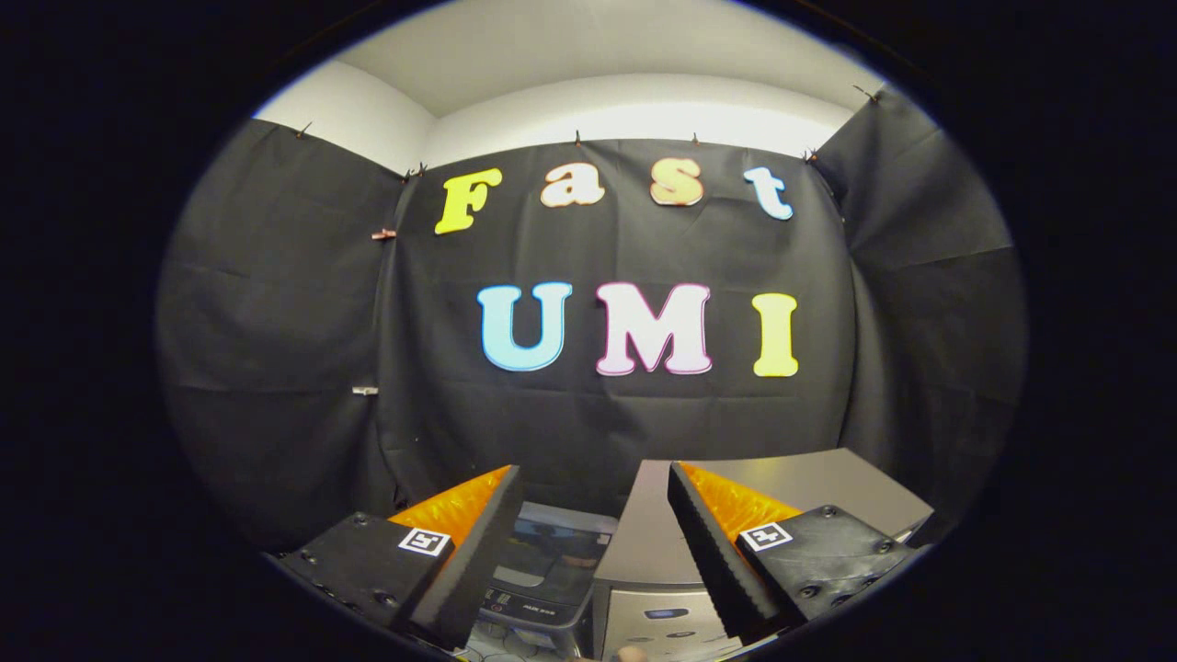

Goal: Put the clothes into the washing machine and then close the washing machine lid.

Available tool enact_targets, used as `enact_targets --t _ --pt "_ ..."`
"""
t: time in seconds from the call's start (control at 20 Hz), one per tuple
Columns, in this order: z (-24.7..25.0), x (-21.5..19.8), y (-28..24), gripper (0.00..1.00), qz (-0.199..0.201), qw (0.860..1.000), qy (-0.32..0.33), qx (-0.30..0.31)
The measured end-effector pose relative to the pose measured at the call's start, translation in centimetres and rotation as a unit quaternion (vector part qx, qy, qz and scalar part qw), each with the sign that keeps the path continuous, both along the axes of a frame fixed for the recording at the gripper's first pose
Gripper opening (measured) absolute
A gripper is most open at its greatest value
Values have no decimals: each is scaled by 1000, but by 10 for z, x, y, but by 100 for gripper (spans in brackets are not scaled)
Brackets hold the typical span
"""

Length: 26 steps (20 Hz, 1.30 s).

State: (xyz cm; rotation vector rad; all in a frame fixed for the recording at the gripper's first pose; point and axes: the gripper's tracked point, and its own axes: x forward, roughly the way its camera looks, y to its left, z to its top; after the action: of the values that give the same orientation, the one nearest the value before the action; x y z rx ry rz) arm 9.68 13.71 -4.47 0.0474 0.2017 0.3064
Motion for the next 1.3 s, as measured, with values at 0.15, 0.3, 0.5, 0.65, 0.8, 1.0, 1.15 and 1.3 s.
enact_targets --t 0.15,0.3,0.5,0.65,0.8,1.0,1.15,1.3 --pt "14 -18 -15 98 -1 1000 -19 2" --pt "29 -39 -30 98 -3 999 -35 8" --pt "38 -63 -44 98 -7 998 -57 13" --pt "29 -75 -62 99 -26 998 -52 11" --pt "32 -84 -70 99 -37 997 -59 29" --pt "20 -89 -75 99 -36 998 -53 25" --pt "18 -93 -80 99 -39 998 -45 21" --pt "21 -94 -85 99 -44 997 -50 24"
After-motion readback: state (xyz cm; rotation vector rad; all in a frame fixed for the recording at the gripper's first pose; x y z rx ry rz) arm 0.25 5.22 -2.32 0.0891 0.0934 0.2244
